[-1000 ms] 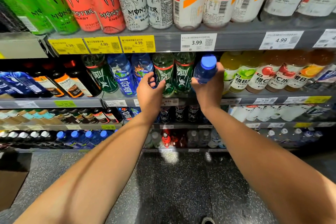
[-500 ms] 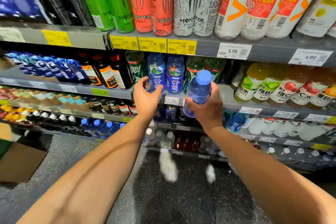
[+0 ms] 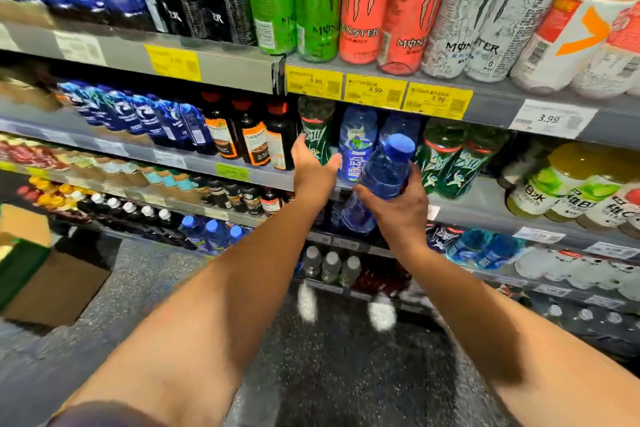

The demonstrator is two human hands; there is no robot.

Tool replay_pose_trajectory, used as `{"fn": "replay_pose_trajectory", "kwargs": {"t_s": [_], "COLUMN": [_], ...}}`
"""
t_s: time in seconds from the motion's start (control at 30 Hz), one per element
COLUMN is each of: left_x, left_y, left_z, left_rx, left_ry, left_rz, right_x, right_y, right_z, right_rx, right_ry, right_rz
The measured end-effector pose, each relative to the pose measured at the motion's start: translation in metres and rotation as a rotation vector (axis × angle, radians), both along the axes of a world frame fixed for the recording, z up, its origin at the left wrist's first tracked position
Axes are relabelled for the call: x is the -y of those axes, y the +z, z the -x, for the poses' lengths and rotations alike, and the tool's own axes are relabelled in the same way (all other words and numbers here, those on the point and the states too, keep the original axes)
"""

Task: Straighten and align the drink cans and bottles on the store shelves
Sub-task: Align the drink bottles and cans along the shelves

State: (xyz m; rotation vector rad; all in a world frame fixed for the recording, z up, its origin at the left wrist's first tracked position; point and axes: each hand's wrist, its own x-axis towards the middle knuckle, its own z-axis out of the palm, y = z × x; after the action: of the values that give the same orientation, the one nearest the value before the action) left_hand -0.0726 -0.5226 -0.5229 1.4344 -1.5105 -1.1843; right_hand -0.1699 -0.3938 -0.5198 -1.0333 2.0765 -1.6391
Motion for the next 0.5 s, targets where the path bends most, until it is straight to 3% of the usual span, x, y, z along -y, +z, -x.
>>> {"fn": "replay_pose_trajectory", "kwargs": {"t_s": [0.2, 0.4, 0.5], "left_x": [0.029, 0.035, 0.037], "left_y": [0.000, 0.004, 0.001], "left_z": [0.020, 0.034, 0.035], "left_rx": [0.041, 0.301, 0.309], "left_ry": [0.096, 0.255, 0.287], "left_rz": [0.076, 0.203, 0.229], "right_x": [0.005, 0.010, 0.010], "right_y": [-0.009, -0.011, -0.012], "right_z": [0.019, 0.034, 0.040], "right_rx": [0.054, 0.044, 0.031], "right_ry": [-0.032, -0.047, -0.046], "right_rz": [-0.029, -0.038, -0.050]}}
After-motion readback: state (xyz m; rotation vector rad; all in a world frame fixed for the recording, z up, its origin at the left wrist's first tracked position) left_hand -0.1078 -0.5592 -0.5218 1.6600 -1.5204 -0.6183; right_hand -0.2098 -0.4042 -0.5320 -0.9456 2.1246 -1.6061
